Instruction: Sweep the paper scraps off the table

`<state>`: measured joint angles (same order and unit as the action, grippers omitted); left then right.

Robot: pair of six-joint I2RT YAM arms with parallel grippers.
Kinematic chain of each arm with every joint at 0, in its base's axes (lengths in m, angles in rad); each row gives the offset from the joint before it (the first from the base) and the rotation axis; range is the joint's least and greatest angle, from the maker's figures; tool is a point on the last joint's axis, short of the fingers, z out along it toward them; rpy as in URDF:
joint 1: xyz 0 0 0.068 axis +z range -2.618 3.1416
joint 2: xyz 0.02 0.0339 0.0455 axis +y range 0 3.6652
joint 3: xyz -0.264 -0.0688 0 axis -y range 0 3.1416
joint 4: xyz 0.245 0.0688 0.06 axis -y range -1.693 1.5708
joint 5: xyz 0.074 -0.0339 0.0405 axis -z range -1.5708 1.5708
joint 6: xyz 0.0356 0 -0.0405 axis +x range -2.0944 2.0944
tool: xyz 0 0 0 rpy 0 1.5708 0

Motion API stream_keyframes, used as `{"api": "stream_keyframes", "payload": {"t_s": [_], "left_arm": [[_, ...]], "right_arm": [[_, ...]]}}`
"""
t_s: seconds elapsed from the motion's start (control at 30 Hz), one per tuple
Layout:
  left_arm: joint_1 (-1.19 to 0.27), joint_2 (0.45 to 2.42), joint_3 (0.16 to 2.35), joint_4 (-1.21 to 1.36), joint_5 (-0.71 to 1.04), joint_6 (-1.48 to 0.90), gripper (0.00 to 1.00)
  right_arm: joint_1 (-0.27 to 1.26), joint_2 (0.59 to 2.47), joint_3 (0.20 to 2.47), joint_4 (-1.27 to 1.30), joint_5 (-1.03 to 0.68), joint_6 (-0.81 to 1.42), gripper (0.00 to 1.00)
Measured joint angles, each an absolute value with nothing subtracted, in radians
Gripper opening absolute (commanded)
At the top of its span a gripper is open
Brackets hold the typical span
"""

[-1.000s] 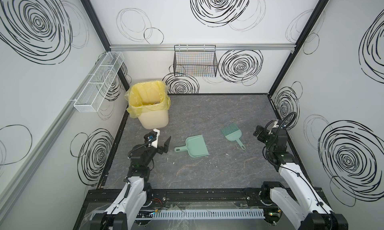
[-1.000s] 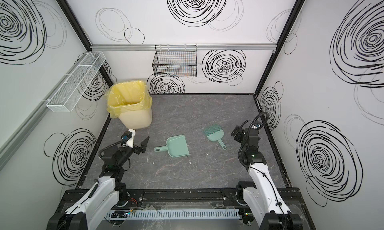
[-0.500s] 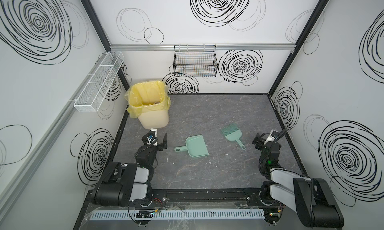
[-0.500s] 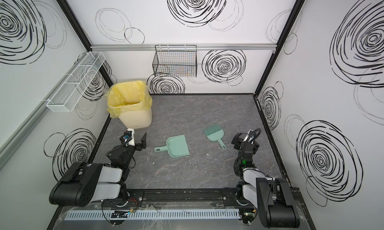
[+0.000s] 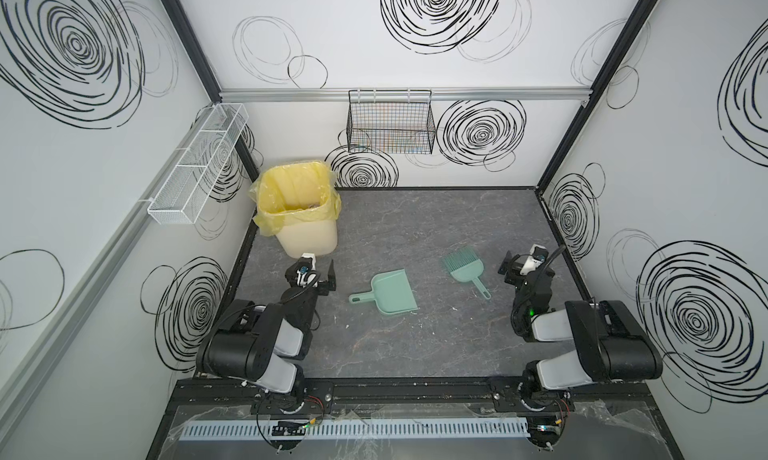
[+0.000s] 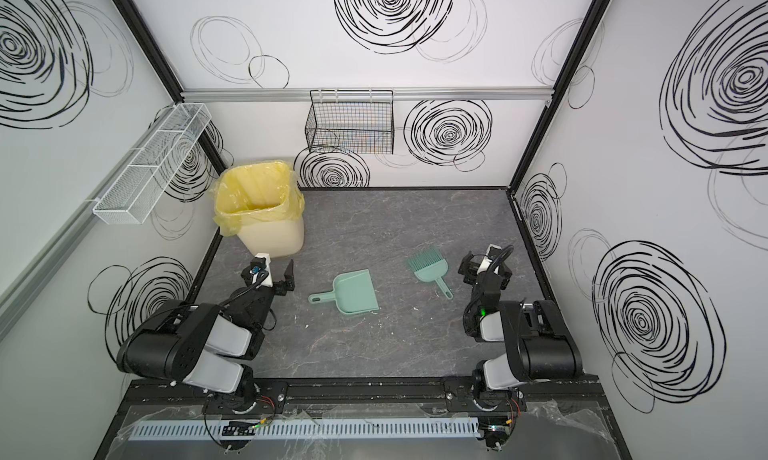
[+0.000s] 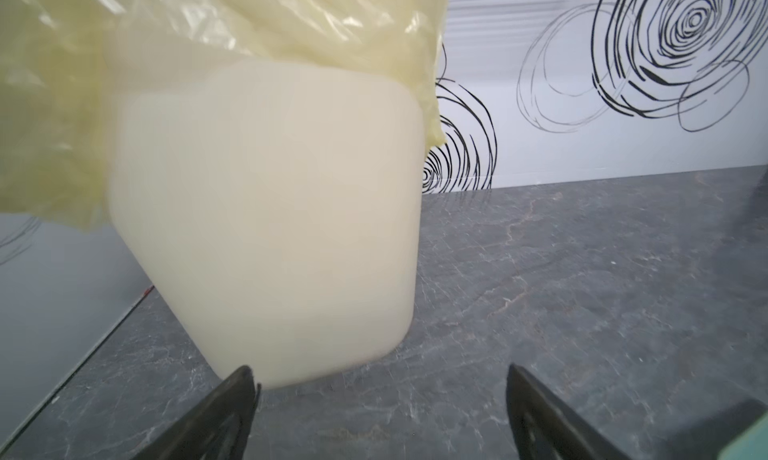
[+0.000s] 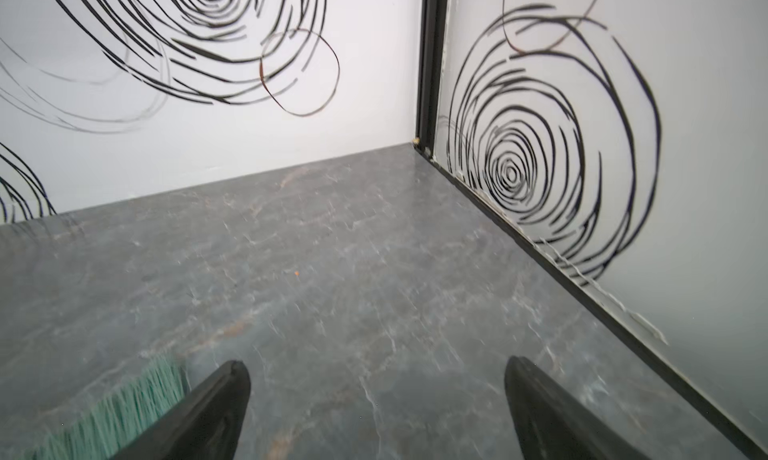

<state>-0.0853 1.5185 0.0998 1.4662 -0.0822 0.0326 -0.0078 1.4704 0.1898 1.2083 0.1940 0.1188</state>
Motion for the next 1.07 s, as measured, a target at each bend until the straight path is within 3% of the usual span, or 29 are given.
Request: {"api": "stream_keyframes", "payload": {"t_s": [1.07], "left_arm": [[-0.076,1.51,0.17,1.354,-0.144,0.006,0.96]], "right_arm": [[-0.014,1.471,0.199,1.176,0.181,0.114,1.0]]}}
